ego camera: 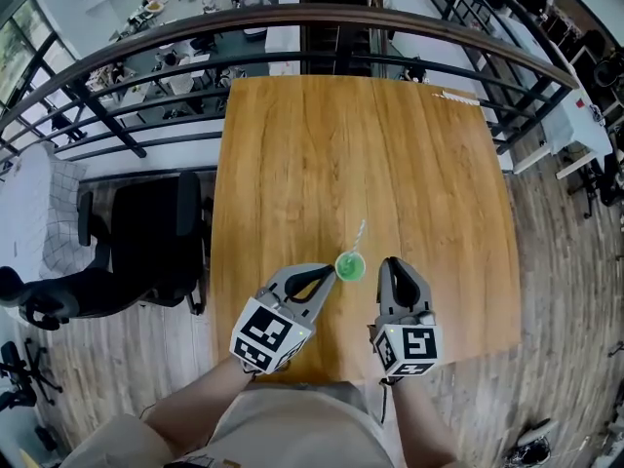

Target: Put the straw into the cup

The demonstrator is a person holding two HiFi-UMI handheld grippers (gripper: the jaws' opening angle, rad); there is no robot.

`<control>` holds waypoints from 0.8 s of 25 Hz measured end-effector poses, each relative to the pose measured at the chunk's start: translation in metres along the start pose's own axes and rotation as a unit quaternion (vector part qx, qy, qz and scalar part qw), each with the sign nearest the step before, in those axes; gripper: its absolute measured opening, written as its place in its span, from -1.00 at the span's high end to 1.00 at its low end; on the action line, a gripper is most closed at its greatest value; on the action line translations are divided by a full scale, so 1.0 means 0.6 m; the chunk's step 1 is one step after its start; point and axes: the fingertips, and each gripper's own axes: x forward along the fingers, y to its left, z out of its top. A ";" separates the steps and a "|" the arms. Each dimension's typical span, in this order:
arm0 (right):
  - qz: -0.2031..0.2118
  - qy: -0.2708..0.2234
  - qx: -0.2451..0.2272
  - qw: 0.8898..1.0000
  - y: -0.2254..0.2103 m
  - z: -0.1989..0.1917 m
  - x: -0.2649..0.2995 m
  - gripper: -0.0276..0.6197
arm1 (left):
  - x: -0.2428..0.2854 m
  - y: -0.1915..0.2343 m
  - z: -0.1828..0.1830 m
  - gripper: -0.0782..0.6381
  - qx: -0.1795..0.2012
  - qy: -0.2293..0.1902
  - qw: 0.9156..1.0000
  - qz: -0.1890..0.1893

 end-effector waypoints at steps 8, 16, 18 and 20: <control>0.008 -0.063 -0.009 0.998 0.017 0.111 -0.074 0.81 | -0.054 -0.043 0.122 0.74 0.023 -0.068 0.997 0.001; 0.018 -0.111 -0.019 0.993 0.037 0.200 -0.147 0.81 | -0.102 -0.081 0.188 0.74 0.056 -0.110 0.992 -0.001; 0.022 -0.120 -0.032 0.992 0.044 0.215 -0.163 0.81 | -0.112 -0.090 0.197 0.74 0.061 -0.115 0.992 -0.001; 0.023 -0.125 -0.046 0.991 0.050 0.223 -0.177 0.81 | -0.121 -0.098 0.205 0.74 0.061 -0.118 0.991 -0.001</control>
